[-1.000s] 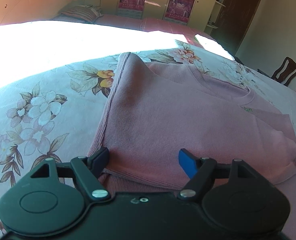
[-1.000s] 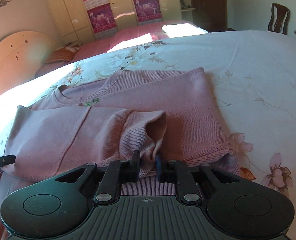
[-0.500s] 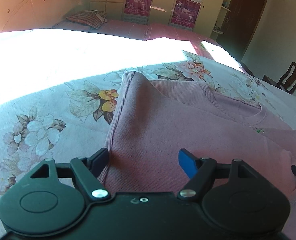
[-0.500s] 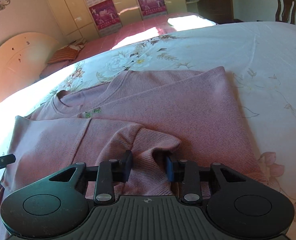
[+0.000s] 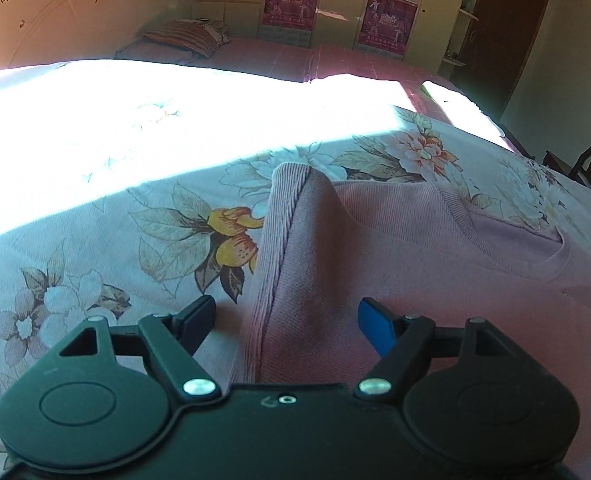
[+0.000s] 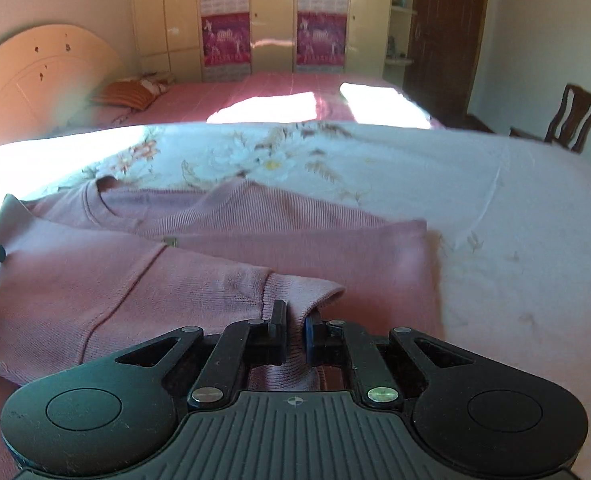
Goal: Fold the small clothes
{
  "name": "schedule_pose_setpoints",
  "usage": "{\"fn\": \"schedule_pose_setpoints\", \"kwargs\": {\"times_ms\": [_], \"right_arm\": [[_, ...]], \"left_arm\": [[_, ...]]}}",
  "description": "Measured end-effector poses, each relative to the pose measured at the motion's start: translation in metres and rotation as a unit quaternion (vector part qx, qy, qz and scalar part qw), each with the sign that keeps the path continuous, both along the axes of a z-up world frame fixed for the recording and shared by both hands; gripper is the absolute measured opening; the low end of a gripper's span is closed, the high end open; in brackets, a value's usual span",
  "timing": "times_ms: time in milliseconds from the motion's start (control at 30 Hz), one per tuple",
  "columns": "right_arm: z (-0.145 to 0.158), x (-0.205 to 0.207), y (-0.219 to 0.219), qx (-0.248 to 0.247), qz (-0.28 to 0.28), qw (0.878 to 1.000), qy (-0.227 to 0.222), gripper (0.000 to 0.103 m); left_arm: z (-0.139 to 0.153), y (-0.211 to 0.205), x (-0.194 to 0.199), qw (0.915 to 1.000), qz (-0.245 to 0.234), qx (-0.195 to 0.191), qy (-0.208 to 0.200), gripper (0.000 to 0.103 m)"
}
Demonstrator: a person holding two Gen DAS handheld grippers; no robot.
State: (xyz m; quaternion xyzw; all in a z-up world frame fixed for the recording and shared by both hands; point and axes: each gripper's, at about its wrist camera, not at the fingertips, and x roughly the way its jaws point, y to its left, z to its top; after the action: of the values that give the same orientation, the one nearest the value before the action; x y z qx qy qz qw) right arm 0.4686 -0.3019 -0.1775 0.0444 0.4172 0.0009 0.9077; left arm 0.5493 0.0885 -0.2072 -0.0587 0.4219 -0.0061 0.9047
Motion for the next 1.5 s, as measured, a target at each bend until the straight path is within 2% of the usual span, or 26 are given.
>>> {"fn": "schedule_pose_setpoints", "kwargs": {"times_ms": [100,233,267,400,467,500,533,633,700,733,767,833,933,1033,1100,1133,1267,1333,1400,1467,1500], "right_arm": [[0.002,-0.008,-0.009,0.025,-0.013,1.0,-0.009,0.012],[0.013,-0.01,-0.016,0.027,-0.029,0.999,-0.025,0.05],[0.016,-0.009,-0.017,0.026,-0.031,0.999,-0.028,0.053],[0.012,0.0,-0.023,0.041,-0.044,0.998,-0.017,0.053],[0.005,0.005,-0.024,0.046,-0.051,0.998,-0.006,0.053],[0.002,0.008,-0.024,0.047,-0.053,0.998,-0.003,0.053],[0.001,0.009,-0.023,0.049,-0.053,0.997,-0.002,0.053],[0.0,0.013,-0.017,0.042,-0.042,0.998,-0.003,0.052],[0.0,0.015,-0.015,0.045,-0.033,0.998,-0.002,0.04],[0.0,0.016,-0.014,0.05,-0.029,0.998,0.0,0.026],[0.0,0.016,-0.013,0.051,-0.026,0.998,-0.002,0.018],[0.001,0.014,-0.008,0.044,-0.017,0.999,-0.009,0.009],[0.012,0.012,-0.003,0.046,-0.006,0.998,-0.038,0.008],[0.012,0.017,0.002,0.038,0.005,0.998,-0.043,0.008],[0.0,0.024,0.004,0.014,0.0,1.0,-0.023,0.008],[-0.007,0.025,0.003,0.007,-0.004,1.0,-0.015,0.008],[-0.002,0.021,-0.005,0.03,-0.017,0.999,-0.028,0.008],[0.007,0.016,-0.012,0.05,-0.022,0.998,-0.034,0.009],[0.01,0.013,-0.015,0.052,-0.026,0.998,-0.033,0.021],[0.007,0.013,-0.018,0.063,-0.033,0.997,-0.024,0.056],[0.006,0.013,-0.018,0.07,-0.033,0.997,-0.021,0.056]], "left_arm": [[-0.001,-0.001,0.004,1.0,-0.002,0.002,-0.004,0.076],[0.002,-0.001,0.01,1.0,-0.003,-0.006,-0.007,0.076],[0.003,-0.002,0.013,0.9999,-0.006,-0.007,-0.007,0.076],[0.005,-0.009,0.021,0.9997,-0.019,-0.012,-0.01,0.076],[0.003,-0.012,0.027,0.9995,-0.025,-0.016,-0.009,0.072],[0.002,-0.012,0.03,0.9995,-0.026,-0.016,-0.009,0.066],[0.0,-0.011,0.031,0.9995,-0.023,-0.017,-0.013,0.052],[-0.001,-0.002,0.036,0.9992,-0.011,-0.029,-0.025,0.025],[-0.001,0.006,0.035,0.9986,-0.002,-0.045,-0.029,0.017],[-0.001,0.009,0.034,0.9982,0.0,-0.05,-0.033,0.014],[0.0,0.012,0.032,0.9977,0.005,-0.057,-0.037,0.013],[0.002,0.019,0.028,0.9958,0.022,-0.073,-0.051,0.012],[0.003,0.036,0.028,0.9915,0.059,-0.096,-0.065,0.012],[-0.011,0.053,0.04,0.9878,0.084,-0.125,-0.038,0.014],[-0.007,0.047,0.041,0.9919,0.067,-0.1,-0.039,0.017],[-0.005,0.044,0.04,0.9936,0.062,-0.086,-0.039,0.023],[0.003,0.055,0.03,0.99,0.1,-0.083,-0.054,0.037],[0.012,0.054,0.023,0.9909,0.086,-0.078,-0.068,0.037],[0.017,0.045,0.022,0.9941,0.052,-0.066,-0.068,0.037],[0.012,0.036,0.03,0.996,0.035,-0.067,-0.047,0.04],[0.006,0.032,0.035,0.9967,0.036,-0.064,-0.034,0.04]]}}
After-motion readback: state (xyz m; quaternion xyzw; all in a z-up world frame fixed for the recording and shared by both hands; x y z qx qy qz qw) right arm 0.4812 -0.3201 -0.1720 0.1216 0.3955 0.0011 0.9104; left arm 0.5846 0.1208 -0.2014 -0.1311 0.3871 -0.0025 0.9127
